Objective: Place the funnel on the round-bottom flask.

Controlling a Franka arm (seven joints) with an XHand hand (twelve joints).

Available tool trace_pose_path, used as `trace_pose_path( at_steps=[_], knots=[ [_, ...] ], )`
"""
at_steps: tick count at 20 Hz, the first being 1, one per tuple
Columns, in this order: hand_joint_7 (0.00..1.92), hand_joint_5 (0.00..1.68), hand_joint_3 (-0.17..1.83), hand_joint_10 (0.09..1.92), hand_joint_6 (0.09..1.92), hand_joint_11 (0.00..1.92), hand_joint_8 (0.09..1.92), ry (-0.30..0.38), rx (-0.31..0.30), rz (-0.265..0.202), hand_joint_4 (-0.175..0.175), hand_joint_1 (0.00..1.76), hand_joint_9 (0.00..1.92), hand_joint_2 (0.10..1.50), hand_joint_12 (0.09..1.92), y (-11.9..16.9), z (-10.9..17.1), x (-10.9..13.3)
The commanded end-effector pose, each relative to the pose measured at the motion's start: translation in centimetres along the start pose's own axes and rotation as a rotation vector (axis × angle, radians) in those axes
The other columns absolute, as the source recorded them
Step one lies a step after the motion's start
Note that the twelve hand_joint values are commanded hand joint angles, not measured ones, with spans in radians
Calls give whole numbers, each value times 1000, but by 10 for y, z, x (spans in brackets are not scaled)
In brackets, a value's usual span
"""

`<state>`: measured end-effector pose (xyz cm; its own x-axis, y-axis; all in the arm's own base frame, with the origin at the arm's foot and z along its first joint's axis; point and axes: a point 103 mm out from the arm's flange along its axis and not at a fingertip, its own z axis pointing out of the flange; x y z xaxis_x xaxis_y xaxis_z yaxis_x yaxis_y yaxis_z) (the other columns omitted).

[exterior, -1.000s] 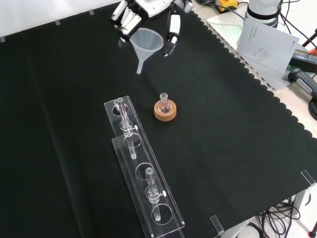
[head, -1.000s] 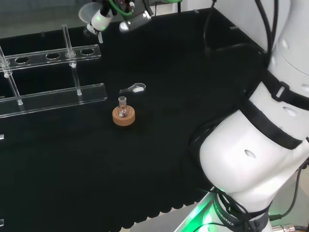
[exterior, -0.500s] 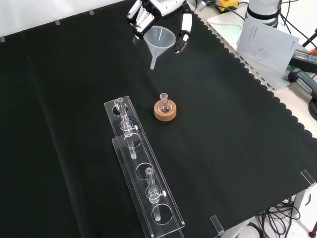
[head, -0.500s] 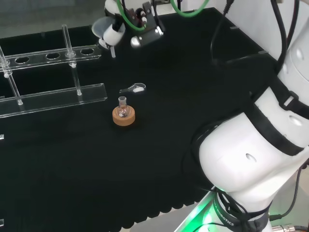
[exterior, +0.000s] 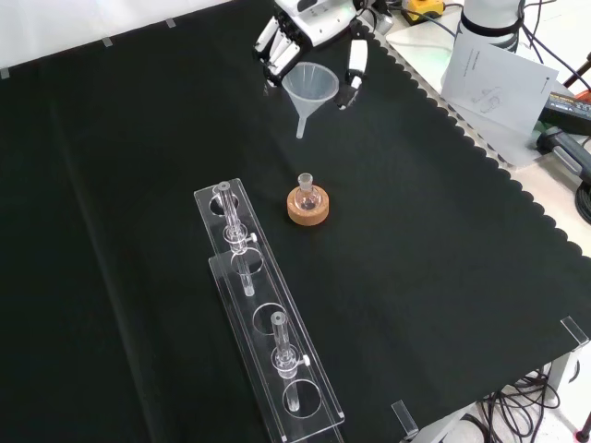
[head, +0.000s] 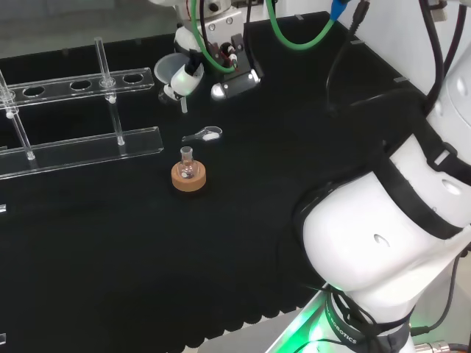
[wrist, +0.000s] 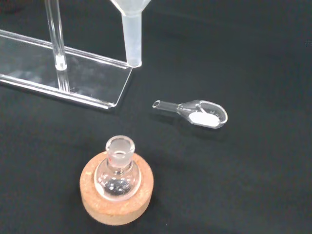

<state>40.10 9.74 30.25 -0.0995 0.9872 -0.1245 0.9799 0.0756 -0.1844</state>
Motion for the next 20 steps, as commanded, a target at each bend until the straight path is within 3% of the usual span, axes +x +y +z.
trace_pose_path(
  at_steps=[1, 20],
  knots=[
    [721, 481, 474, 747, 682, 557, 967, 12, 29, -12, -80, 650, 931, 769, 1288, 5, 20, 4],
    [723, 476, 477, 736, 675, 563, 953, 27, 80, -37, -83, 650, 940, 767, 1286, 25, 68, 5]
  ],
)
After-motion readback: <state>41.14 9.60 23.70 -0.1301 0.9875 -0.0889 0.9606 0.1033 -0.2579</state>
